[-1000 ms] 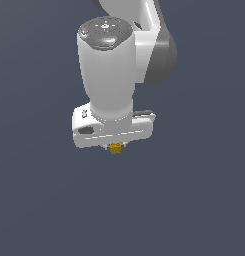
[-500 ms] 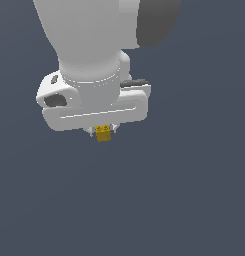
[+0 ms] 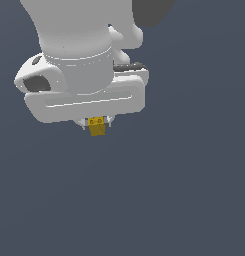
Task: Pick up the object and move it to a goal position.
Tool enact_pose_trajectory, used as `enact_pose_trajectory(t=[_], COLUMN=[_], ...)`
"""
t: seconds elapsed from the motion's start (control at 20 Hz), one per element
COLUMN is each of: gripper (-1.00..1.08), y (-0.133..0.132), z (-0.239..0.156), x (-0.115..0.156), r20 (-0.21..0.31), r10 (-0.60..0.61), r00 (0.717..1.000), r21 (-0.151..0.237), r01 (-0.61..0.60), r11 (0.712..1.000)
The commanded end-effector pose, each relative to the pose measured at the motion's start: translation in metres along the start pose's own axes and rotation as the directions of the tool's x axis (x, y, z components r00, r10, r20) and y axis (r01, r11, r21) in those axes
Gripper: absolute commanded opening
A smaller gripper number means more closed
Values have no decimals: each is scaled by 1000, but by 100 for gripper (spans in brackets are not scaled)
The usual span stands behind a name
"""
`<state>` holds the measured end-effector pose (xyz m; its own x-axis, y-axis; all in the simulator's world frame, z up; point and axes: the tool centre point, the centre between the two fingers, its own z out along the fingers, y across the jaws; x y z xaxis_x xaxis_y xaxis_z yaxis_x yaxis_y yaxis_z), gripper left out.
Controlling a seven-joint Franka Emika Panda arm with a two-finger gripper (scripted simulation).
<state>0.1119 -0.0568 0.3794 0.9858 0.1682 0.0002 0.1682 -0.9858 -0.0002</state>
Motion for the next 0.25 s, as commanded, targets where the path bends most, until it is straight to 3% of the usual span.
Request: enact_pose_trajectory(t=[0.0, 0.2], gripper=[-100, -100], y=[1, 1], z=[-3, -4], x=[0, 1], r20=[0, 0], r10=[0, 0], r00=[1000, 1000], r21=[0, 0], r01=[0, 0], r11=[1000, 1000])
